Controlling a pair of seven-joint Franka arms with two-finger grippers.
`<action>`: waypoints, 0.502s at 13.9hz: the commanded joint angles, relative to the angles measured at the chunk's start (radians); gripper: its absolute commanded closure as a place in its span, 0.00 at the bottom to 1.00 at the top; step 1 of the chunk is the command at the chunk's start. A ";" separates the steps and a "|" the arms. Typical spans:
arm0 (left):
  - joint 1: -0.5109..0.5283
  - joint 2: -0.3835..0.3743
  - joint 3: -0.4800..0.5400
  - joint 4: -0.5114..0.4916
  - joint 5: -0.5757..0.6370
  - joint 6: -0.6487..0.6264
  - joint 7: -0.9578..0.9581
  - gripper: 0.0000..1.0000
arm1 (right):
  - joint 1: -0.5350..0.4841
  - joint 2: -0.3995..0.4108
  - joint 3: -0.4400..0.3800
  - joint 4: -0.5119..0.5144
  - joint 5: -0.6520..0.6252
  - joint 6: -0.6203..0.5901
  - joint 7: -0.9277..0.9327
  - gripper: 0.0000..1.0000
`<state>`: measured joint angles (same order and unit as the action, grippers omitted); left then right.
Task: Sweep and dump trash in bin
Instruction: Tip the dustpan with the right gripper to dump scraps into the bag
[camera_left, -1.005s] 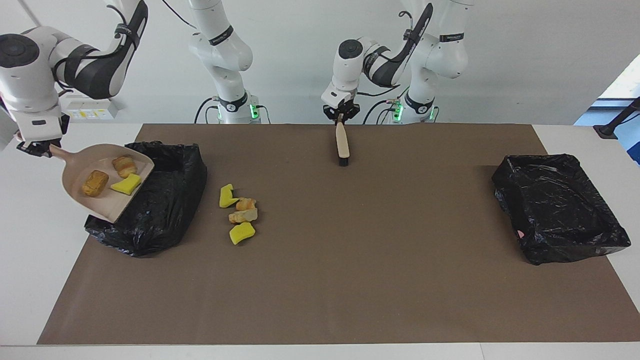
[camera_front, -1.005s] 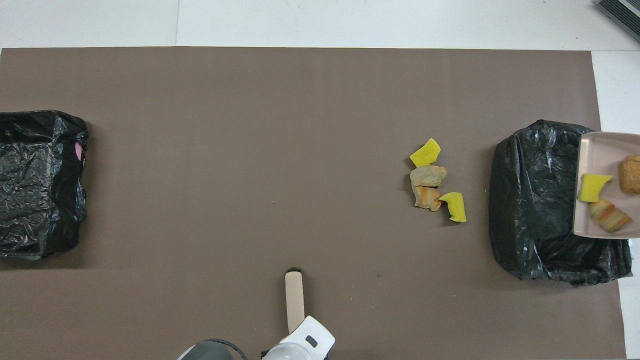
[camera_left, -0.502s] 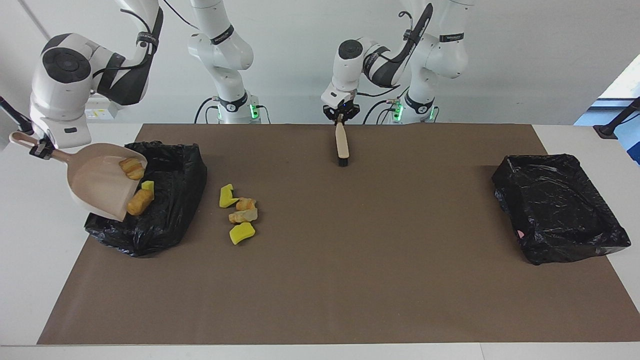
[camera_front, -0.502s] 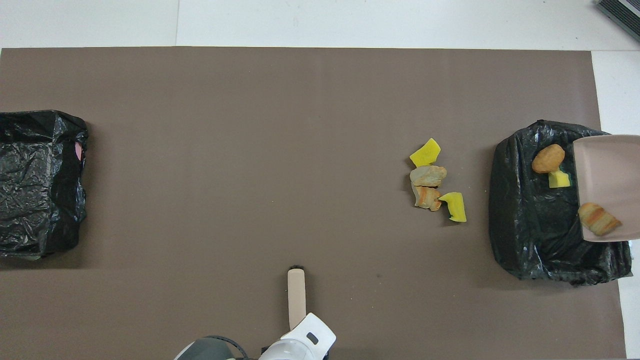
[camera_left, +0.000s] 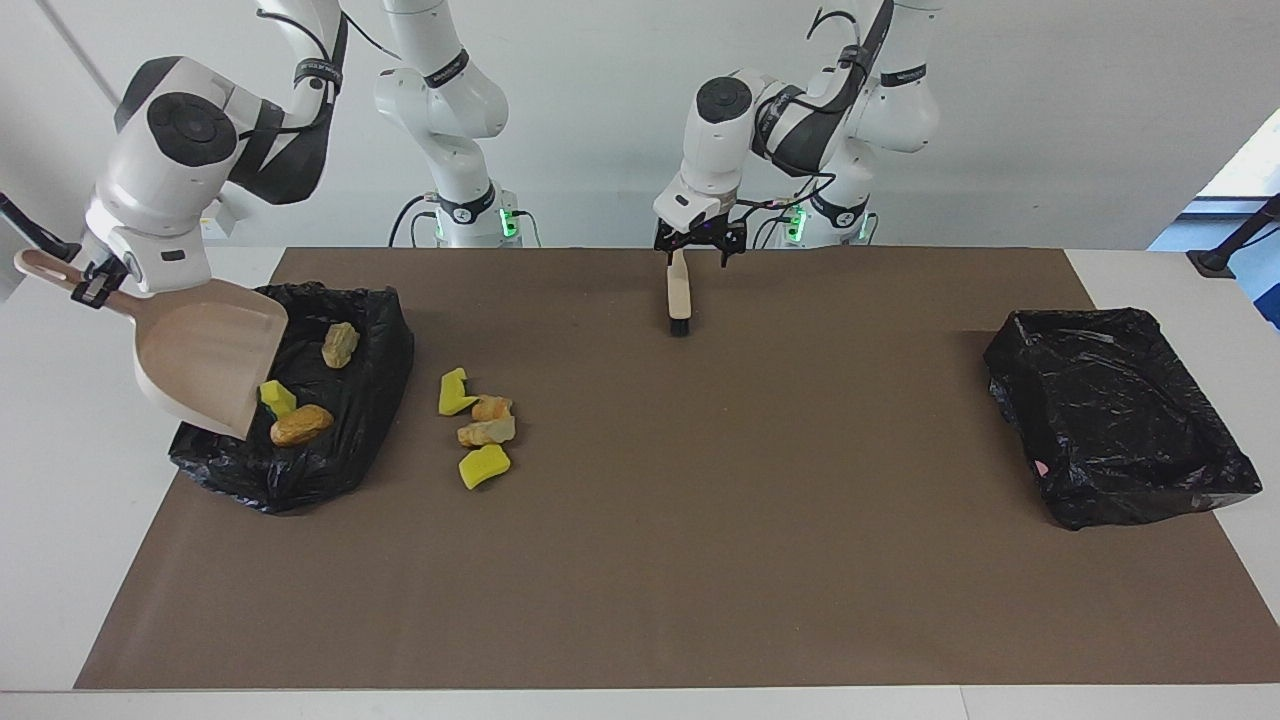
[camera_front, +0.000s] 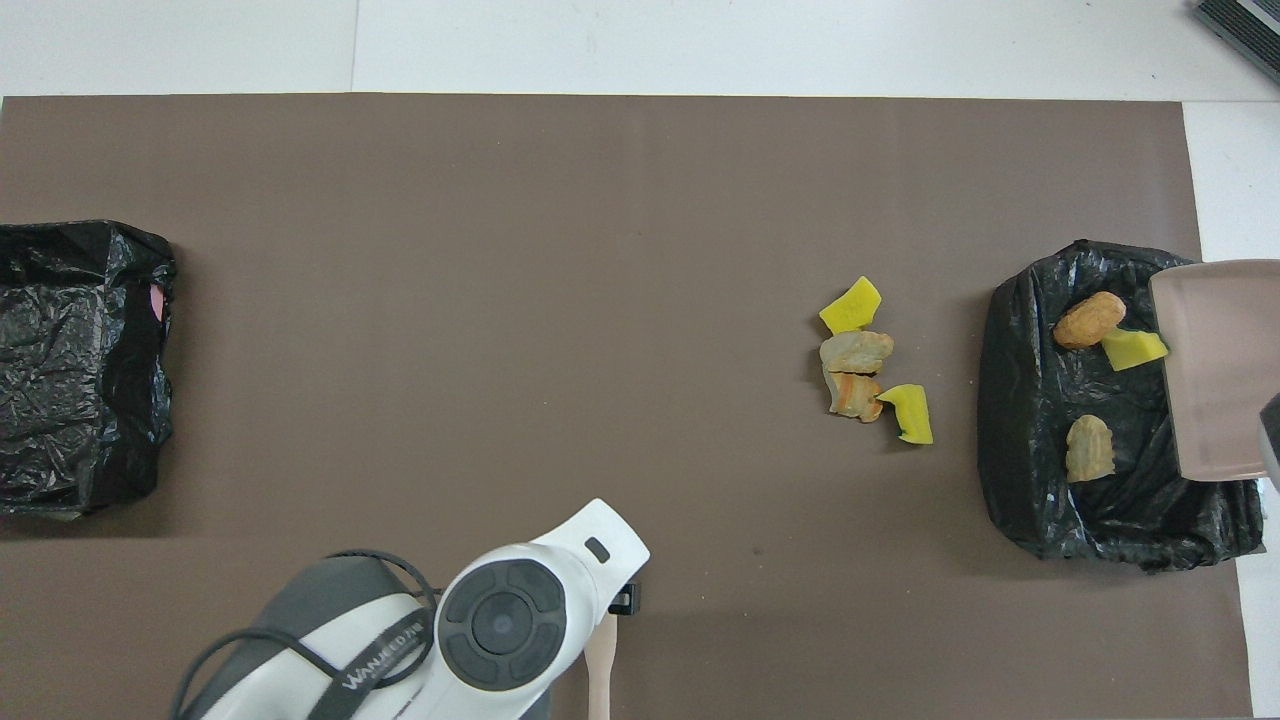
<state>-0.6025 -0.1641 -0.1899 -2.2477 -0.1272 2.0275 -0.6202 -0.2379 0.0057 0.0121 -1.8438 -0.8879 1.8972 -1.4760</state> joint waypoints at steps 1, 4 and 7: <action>0.140 0.026 -0.008 0.195 0.028 -0.165 0.138 0.00 | -0.003 -0.024 0.003 0.036 -0.011 -0.042 0.023 1.00; 0.263 0.054 -0.006 0.374 0.035 -0.318 0.250 0.00 | -0.001 -0.035 0.045 0.119 0.101 -0.144 0.084 1.00; 0.341 0.081 -0.002 0.515 0.063 -0.429 0.301 0.00 | -0.003 -0.024 0.116 0.181 0.228 -0.280 0.348 1.00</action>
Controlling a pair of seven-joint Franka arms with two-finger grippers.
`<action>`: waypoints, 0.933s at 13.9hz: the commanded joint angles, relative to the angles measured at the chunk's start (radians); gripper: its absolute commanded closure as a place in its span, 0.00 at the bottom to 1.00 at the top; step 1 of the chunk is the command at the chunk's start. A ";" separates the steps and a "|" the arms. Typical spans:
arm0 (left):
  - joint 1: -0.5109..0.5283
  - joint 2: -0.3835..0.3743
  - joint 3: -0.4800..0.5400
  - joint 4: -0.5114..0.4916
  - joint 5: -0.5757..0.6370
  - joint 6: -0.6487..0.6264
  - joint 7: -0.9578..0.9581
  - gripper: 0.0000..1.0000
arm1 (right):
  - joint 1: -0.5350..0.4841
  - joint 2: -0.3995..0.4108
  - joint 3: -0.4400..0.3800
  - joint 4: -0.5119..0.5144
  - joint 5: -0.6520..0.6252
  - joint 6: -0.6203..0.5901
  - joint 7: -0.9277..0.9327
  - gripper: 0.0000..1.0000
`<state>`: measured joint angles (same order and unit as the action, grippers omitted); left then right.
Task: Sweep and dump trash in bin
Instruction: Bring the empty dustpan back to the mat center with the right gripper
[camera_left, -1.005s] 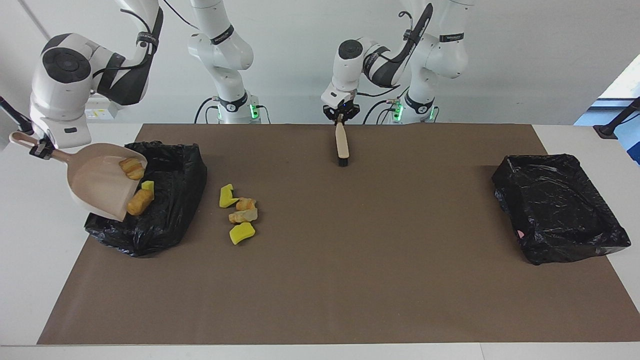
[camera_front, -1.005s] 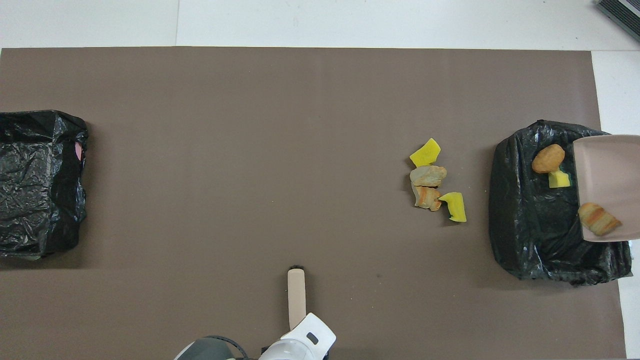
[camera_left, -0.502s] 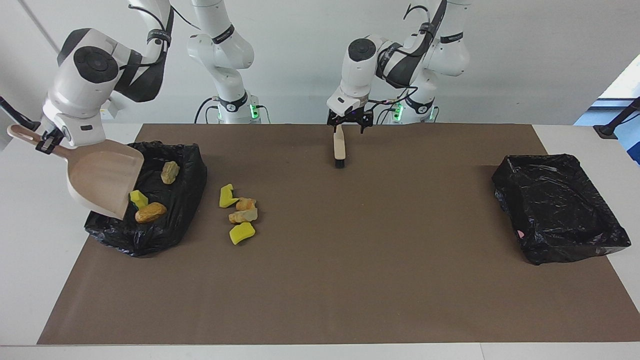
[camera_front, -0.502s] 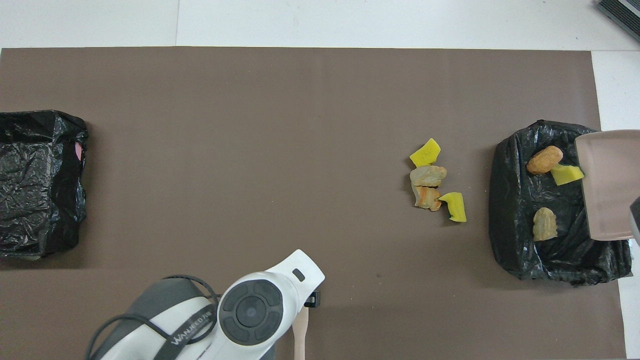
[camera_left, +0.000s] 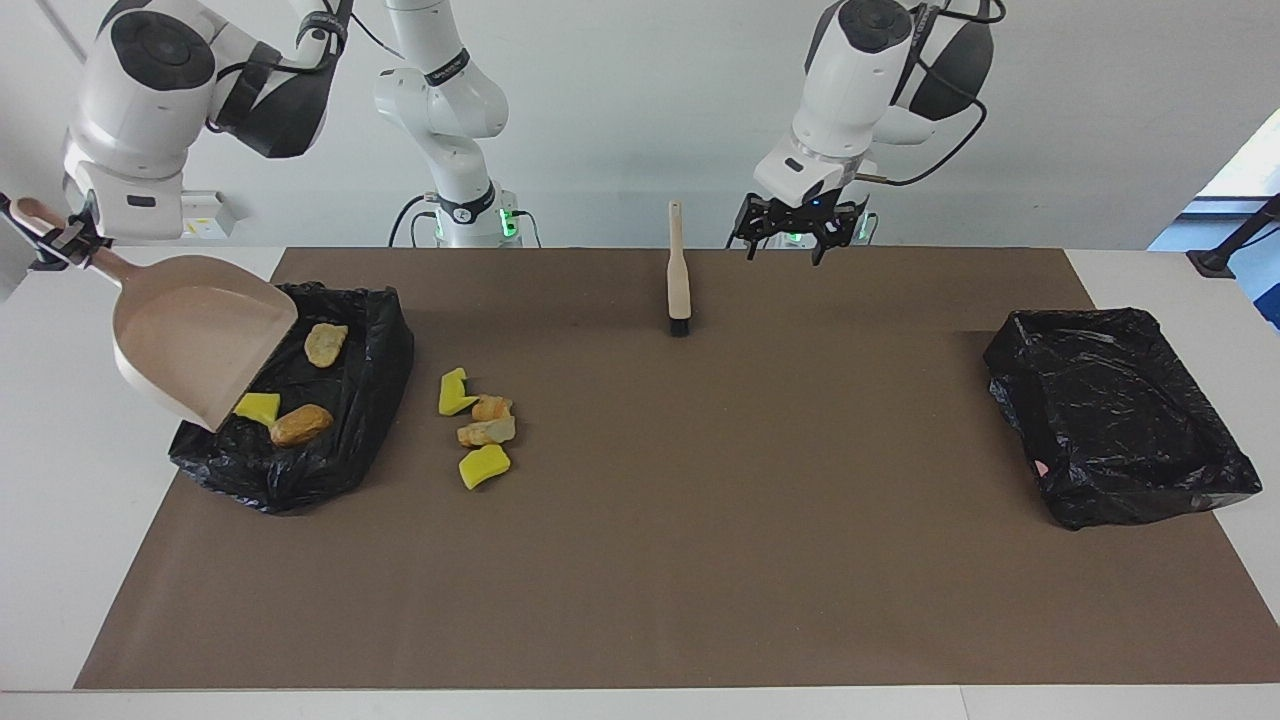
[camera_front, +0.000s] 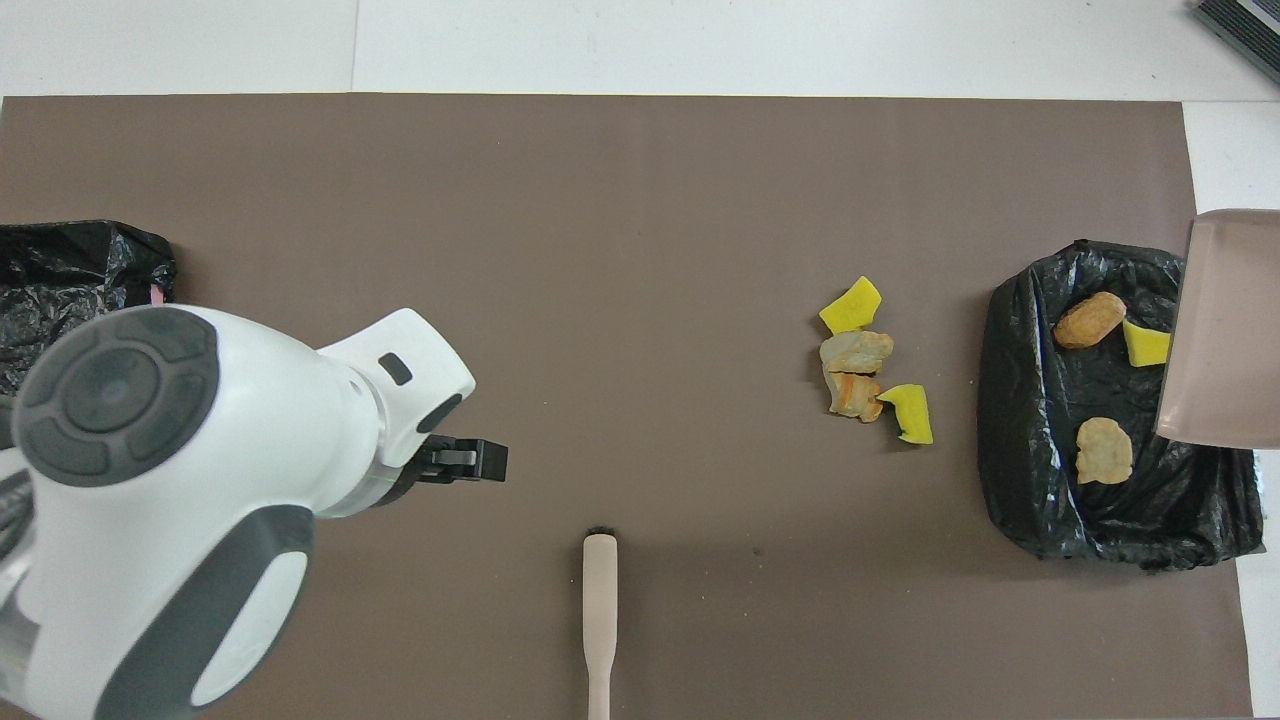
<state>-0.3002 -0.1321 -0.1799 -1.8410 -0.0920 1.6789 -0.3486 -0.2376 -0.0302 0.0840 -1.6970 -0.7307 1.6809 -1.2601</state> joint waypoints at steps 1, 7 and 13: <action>0.076 0.046 -0.012 0.153 0.026 -0.128 0.078 0.00 | -0.002 0.009 0.057 0.033 0.146 -0.091 0.260 1.00; 0.211 0.052 -0.003 0.330 0.026 -0.320 0.204 0.00 | 0.173 0.035 0.091 0.030 0.459 -0.204 0.932 1.00; 0.245 0.164 0.010 0.490 0.026 -0.418 0.244 0.00 | 0.413 0.228 0.091 0.132 0.608 -0.170 1.437 1.00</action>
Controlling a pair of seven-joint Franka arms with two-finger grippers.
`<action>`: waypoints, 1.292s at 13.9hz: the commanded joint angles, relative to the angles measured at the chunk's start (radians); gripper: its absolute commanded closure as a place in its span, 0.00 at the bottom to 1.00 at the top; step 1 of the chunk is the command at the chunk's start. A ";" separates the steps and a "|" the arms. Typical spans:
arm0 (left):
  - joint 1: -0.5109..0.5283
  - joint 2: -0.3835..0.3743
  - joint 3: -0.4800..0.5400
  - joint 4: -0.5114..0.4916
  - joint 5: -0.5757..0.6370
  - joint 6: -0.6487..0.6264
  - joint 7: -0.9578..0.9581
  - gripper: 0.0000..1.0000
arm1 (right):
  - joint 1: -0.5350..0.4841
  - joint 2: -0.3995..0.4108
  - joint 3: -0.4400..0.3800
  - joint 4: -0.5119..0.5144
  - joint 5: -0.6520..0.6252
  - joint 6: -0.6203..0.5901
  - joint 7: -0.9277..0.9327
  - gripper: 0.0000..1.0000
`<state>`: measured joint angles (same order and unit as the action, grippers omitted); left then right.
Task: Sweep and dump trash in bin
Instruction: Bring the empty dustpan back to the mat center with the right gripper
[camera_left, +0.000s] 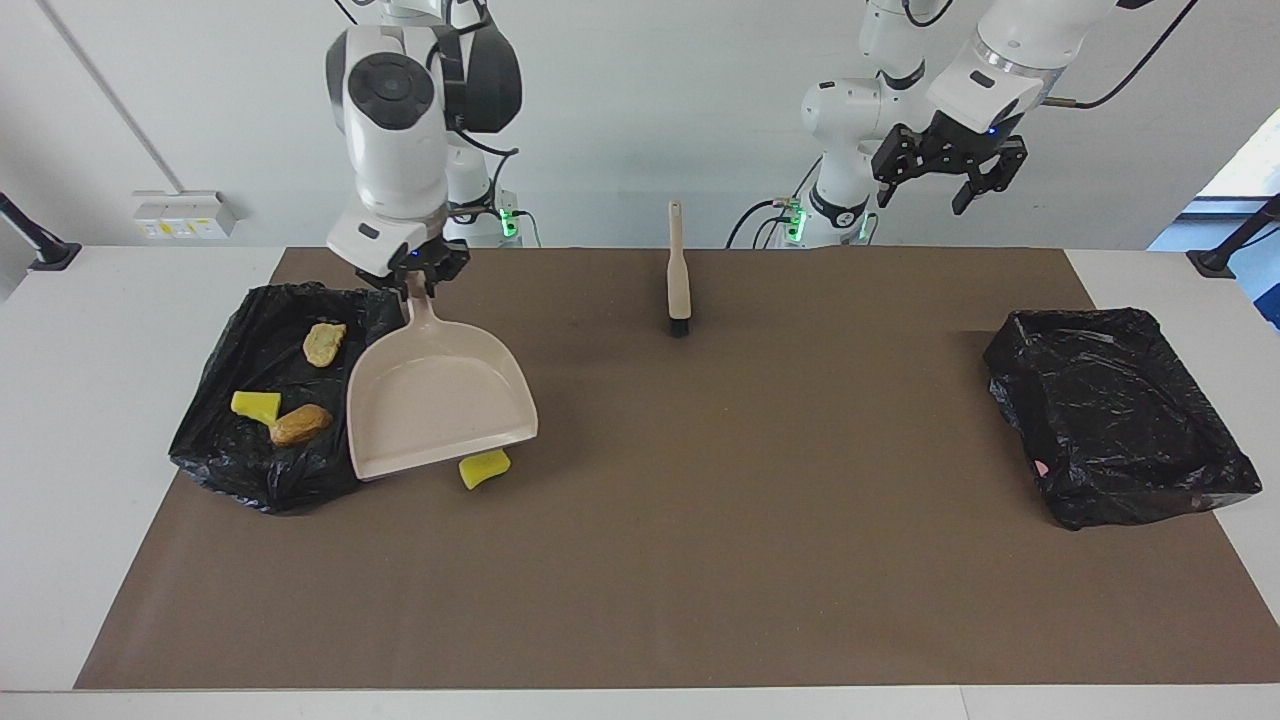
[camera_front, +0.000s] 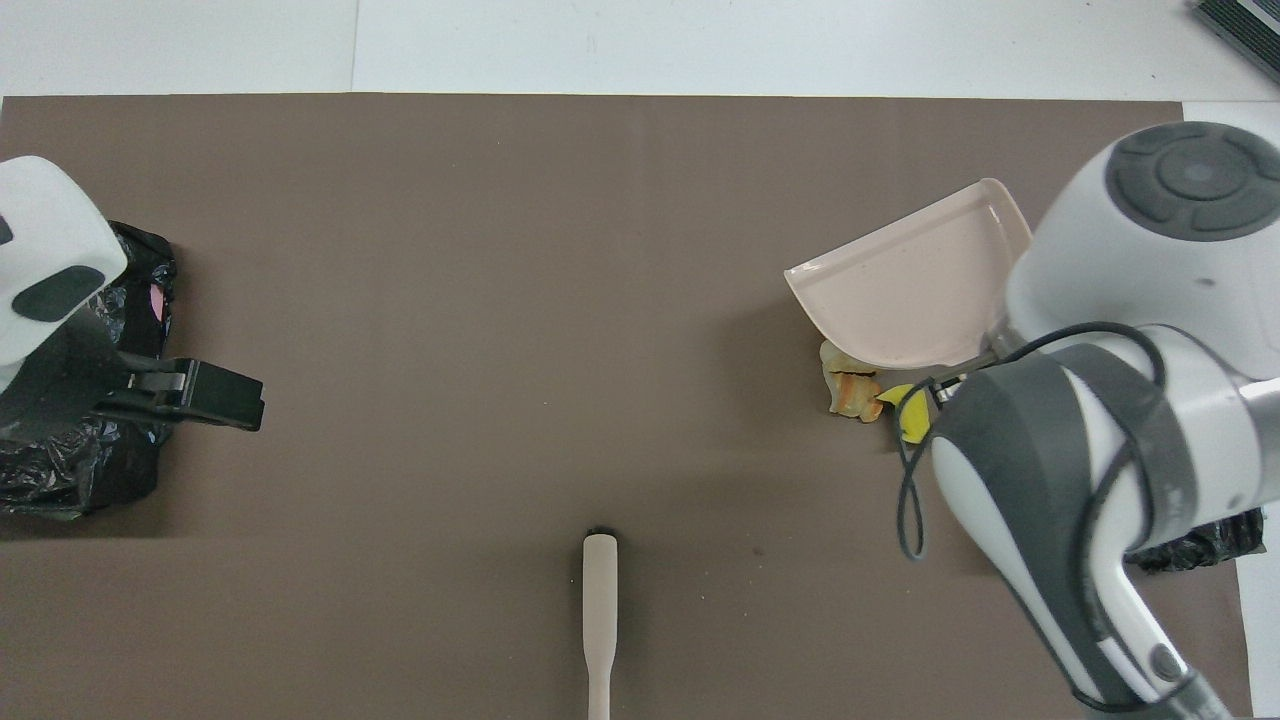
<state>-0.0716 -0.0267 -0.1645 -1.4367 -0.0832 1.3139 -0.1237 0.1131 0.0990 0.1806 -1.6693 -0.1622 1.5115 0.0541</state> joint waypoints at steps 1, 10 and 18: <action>0.015 0.053 -0.006 0.082 0.017 -0.053 0.033 0.00 | 0.104 0.149 -0.006 0.152 0.059 0.010 0.206 1.00; 0.024 0.010 0.020 0.033 0.054 -0.033 0.159 0.00 | 0.348 0.500 -0.006 0.425 0.165 0.286 0.704 1.00; 0.042 0.007 0.031 0.028 0.053 0.004 0.142 0.00 | 0.408 0.561 -0.006 0.367 0.162 0.431 0.685 1.00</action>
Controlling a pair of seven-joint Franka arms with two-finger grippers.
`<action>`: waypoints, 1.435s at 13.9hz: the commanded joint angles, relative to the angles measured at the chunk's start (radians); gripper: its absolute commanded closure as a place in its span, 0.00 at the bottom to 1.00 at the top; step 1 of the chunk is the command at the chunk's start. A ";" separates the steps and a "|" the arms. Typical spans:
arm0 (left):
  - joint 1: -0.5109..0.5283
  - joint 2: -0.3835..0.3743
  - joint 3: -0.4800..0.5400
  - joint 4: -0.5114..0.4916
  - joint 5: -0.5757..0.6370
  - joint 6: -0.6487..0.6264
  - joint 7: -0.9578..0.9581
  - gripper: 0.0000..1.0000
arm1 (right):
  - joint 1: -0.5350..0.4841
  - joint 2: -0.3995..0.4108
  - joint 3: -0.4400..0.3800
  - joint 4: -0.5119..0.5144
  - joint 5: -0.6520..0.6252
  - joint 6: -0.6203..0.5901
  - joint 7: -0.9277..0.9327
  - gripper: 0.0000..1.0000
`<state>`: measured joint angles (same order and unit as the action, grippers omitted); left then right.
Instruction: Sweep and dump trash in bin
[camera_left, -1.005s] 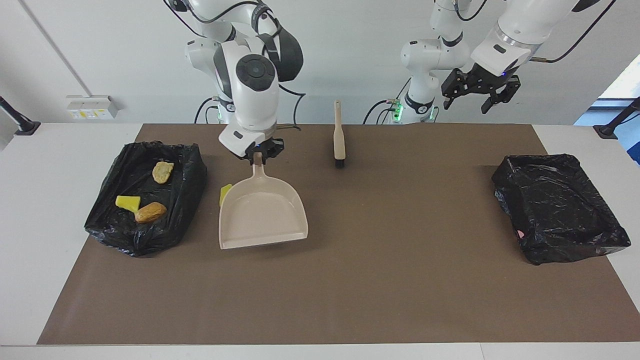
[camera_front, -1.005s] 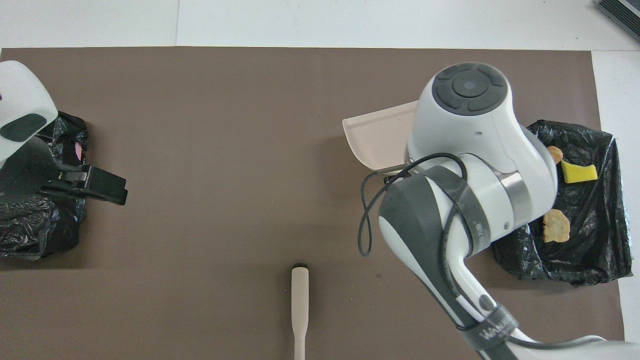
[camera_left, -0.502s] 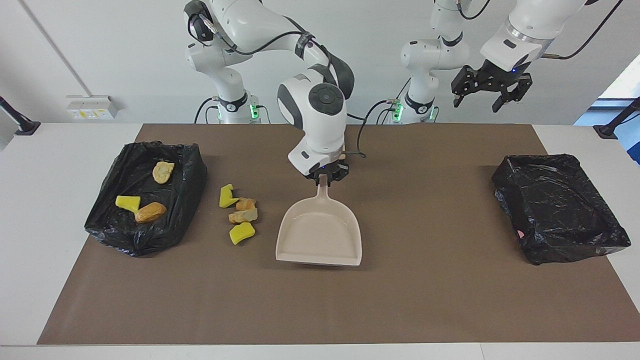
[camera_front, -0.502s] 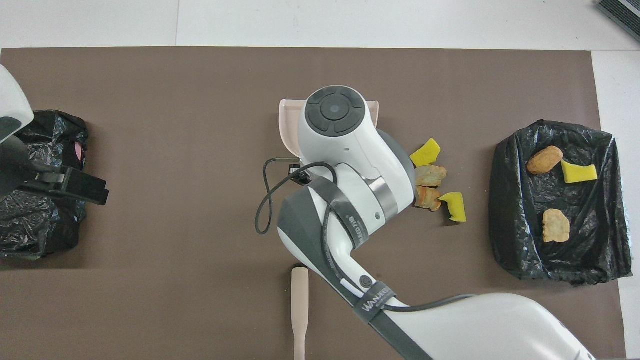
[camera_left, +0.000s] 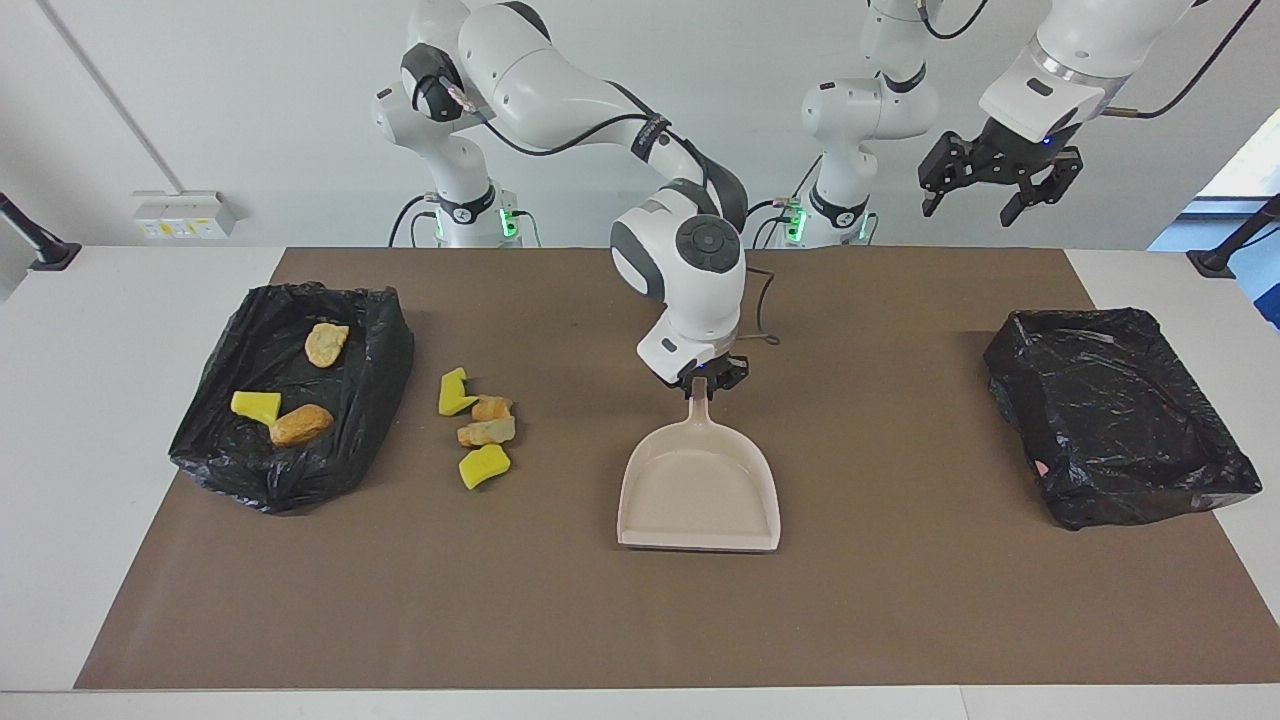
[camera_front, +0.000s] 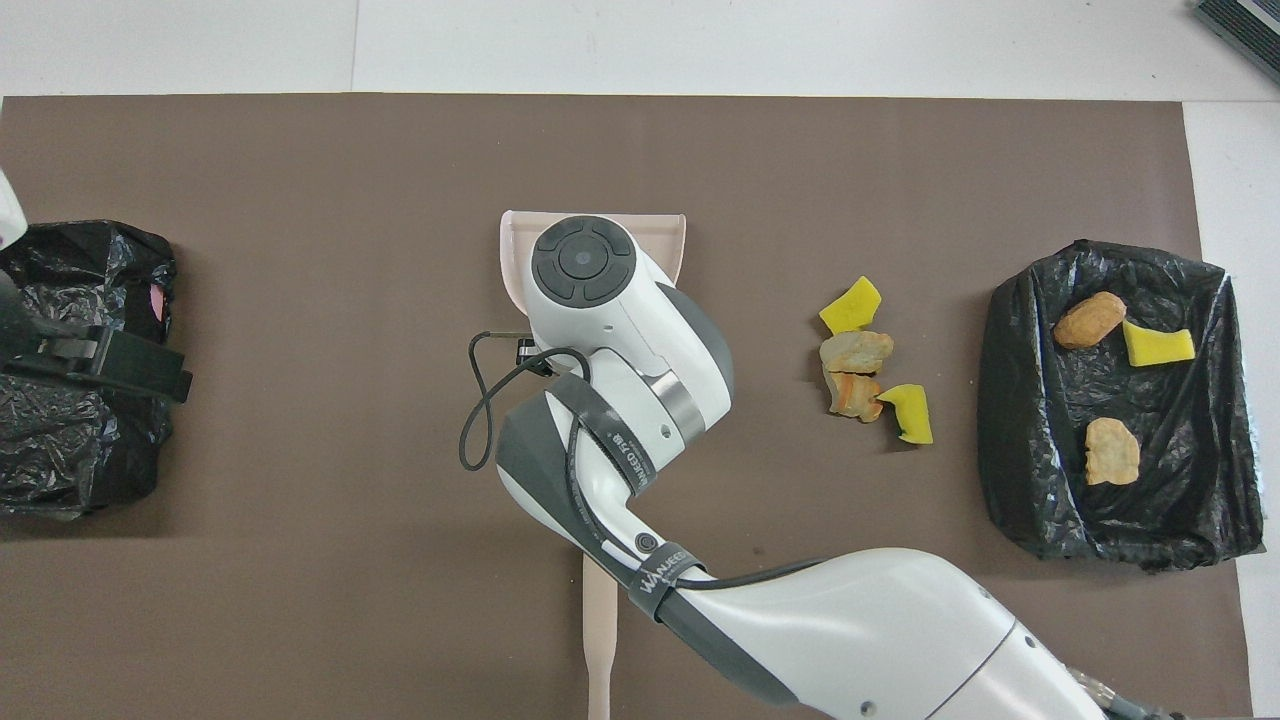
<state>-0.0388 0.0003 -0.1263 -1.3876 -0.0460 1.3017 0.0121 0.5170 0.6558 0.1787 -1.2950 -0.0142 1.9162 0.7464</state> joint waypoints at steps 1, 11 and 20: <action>0.010 -0.020 -0.007 -0.021 0.015 0.018 0.012 0.00 | 0.002 0.005 -0.004 -0.015 0.016 0.032 -0.018 1.00; -0.081 -0.014 0.085 -0.027 0.017 0.085 0.023 0.00 | 0.026 -0.253 0.004 -0.207 0.058 -0.126 -0.004 0.00; -0.242 0.078 0.076 -0.208 0.017 0.471 -0.045 0.00 | 0.156 -0.712 0.010 -0.830 0.337 -0.002 0.070 0.00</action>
<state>-0.2355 0.0698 -0.0618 -1.5410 -0.0460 1.6907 0.0069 0.6657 0.0560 0.1907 -1.9397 0.2482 1.8126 0.8073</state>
